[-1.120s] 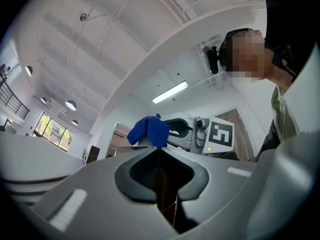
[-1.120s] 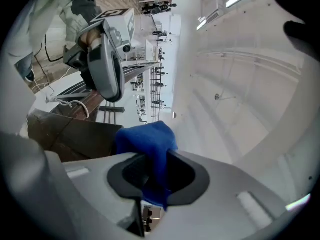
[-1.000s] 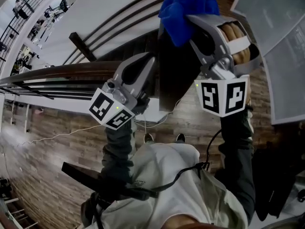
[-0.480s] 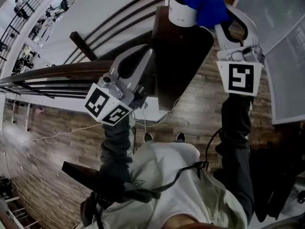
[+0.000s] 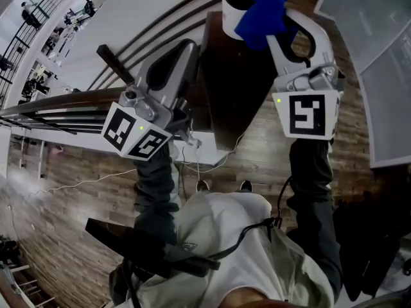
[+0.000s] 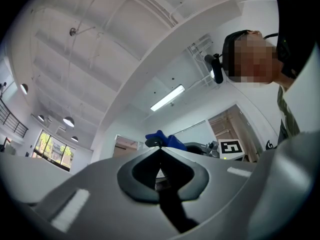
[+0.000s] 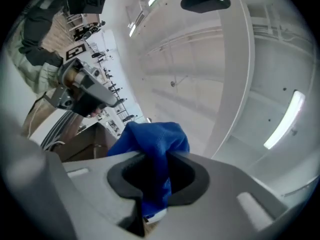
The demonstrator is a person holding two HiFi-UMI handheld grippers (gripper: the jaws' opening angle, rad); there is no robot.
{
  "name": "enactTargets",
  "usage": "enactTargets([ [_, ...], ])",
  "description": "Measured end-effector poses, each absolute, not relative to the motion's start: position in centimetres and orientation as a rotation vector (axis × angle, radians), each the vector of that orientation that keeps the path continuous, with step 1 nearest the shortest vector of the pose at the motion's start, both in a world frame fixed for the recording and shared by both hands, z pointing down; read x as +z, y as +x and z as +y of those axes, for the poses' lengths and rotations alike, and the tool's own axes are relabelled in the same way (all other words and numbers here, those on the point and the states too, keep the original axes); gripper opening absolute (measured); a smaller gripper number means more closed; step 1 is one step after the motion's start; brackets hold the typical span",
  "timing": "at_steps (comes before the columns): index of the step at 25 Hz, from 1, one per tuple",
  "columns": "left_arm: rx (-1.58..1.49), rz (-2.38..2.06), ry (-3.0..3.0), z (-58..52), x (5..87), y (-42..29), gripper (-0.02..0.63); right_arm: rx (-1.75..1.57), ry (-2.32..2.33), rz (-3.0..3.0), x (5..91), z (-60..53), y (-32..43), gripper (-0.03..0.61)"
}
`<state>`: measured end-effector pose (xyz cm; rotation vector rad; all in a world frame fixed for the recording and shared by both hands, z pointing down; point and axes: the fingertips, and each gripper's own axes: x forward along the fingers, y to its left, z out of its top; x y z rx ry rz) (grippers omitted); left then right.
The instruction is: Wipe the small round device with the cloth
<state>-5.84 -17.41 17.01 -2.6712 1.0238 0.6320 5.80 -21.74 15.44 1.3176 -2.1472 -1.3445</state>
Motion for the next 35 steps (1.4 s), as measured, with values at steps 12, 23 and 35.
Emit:
enactTargets([
  [12,0.655,0.934,-2.709,-18.7,16.5,-3.3,0.002,-1.220,1.370,-2.149,13.6,-25.2,7.9,0.074],
  [23,0.722,0.945,-2.719,-18.8,16.8,-4.0,0.002,-1.171,1.263,-2.351,16.9,-18.4,6.5,0.074],
  [35,0.774,1.096,-2.746,-16.1,20.9,-5.0,0.002,-0.992,1.560,-2.652,18.7,-14.1,9.2,0.074],
])
